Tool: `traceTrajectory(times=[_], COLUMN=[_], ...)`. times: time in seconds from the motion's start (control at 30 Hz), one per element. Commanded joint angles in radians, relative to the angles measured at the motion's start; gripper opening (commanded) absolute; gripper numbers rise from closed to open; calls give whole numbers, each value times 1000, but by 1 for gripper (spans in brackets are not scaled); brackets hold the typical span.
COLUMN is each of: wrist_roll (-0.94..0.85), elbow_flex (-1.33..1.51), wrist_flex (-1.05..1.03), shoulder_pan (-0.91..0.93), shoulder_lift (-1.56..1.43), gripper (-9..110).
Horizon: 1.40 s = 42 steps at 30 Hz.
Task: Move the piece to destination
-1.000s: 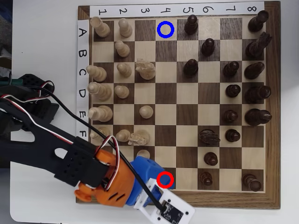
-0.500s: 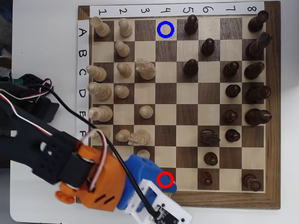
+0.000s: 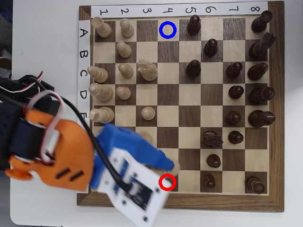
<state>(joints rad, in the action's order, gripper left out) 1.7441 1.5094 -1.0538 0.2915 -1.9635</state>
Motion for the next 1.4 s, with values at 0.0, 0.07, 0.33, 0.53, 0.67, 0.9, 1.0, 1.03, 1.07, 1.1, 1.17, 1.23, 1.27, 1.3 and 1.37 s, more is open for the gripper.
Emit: traceTrajectory(times=[0.0,0.07,0.33,0.53,0.67,0.9,1.0,1.03,1.07,1.1,1.17,1.23,1.27,1.3,1.37], wrist_roll=[31,31,41,61,75,126,146,150,160,167,176,192,204,212,222], elbow_flex=[-252,-255,-259,-267,-272,-268,-247,-235,-224,-216,-207,-210,-212,-212,-212], wrist_flex=[-66,-74,-106,-114,-137,-192,-244,-258,-265,-273,-284,-282,-281,-278,-273], shoulder_pan=[-110,-137,-250,-364,-479,-655,-716,-732,-744,-755,-765,-773,-778,-784,-795], shoulder_lift=[-287,-310,-383,-426,-453,-466,-466,-466,-466,-465,-460,-451,-443,-437,-419], gripper=[0,0,1,2,4,9,9,8,7,7,5,4,3,3,2])
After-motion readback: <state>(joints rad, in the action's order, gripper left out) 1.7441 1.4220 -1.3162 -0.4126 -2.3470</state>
